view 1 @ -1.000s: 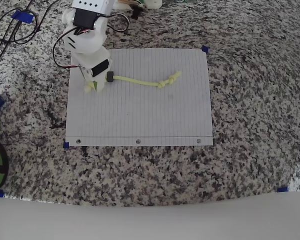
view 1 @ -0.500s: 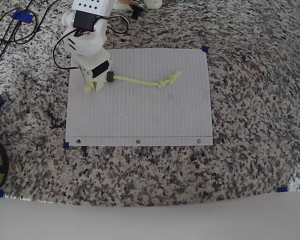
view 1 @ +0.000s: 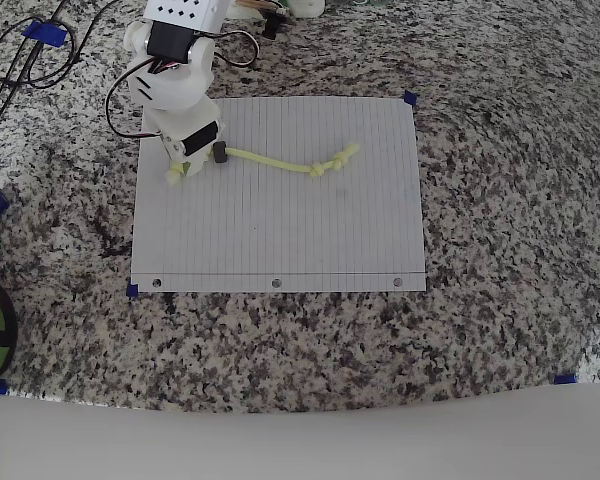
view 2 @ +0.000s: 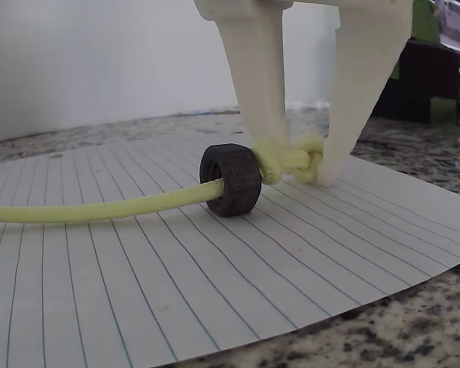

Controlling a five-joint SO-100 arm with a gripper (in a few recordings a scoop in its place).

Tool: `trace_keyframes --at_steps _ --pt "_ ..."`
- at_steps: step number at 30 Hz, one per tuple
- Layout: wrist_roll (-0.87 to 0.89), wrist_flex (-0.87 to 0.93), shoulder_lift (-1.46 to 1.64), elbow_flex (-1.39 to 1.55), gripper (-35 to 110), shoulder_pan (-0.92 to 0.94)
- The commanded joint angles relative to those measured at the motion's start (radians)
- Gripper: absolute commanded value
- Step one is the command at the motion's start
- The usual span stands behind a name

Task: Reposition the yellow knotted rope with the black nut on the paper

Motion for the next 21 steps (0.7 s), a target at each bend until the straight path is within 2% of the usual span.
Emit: trace_keyframes --at_steps 1,5,11,21 --pt "-0.066 -0.005 0.074 -0.031 0 0.014" --pt "-0.252 -0.014 0.186 -0.026 0 0.049" --pt "-0.396 -0.064 0.407 0.040 0 0.112" --pt "-0.446 -0.086 0.784 0.184 0 0.213"
